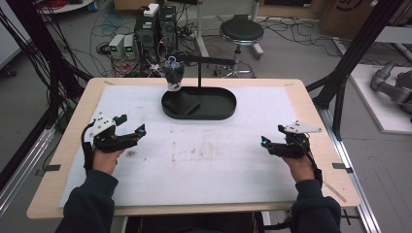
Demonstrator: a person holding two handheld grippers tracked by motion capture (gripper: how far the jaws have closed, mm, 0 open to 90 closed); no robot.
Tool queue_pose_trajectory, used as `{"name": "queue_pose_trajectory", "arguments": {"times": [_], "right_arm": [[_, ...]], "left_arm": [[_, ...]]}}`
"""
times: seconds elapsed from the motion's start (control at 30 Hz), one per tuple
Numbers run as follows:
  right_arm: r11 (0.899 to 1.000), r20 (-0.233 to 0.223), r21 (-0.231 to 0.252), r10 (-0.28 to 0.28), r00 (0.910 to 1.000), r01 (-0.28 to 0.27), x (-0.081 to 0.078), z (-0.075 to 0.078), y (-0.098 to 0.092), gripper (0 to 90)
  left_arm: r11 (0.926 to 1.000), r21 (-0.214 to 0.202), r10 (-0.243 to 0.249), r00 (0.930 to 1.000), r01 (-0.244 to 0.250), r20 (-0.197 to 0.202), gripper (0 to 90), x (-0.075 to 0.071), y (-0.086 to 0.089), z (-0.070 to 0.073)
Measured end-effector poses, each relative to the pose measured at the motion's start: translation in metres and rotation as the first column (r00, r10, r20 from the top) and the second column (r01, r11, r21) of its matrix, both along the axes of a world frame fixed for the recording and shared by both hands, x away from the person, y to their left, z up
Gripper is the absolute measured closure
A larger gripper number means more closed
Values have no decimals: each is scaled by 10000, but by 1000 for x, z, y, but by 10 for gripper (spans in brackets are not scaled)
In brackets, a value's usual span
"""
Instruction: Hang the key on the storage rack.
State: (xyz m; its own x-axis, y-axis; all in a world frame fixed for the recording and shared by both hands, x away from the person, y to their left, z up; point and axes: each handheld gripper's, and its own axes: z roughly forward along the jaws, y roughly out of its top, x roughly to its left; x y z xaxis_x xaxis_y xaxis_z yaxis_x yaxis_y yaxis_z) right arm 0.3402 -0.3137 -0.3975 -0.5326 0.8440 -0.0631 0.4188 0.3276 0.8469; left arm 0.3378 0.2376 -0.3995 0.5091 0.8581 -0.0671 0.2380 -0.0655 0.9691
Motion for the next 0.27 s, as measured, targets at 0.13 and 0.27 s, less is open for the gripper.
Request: {"name": "queue_pose_trajectory", "arguments": {"times": [0.13, 0.27], "right_arm": [[10000, -10, 23, -63, 10000, 63, 0, 0, 0, 199], [10000, -5, 51, -79, 10000, 79, 0, 0, -1, 199]], "left_arm": [[10000, -71, 70, 10000, -70, 38, 178, 0, 1, 1], [9999, -70, 86, 10000, -86, 36, 178, 1, 2, 0]]}}
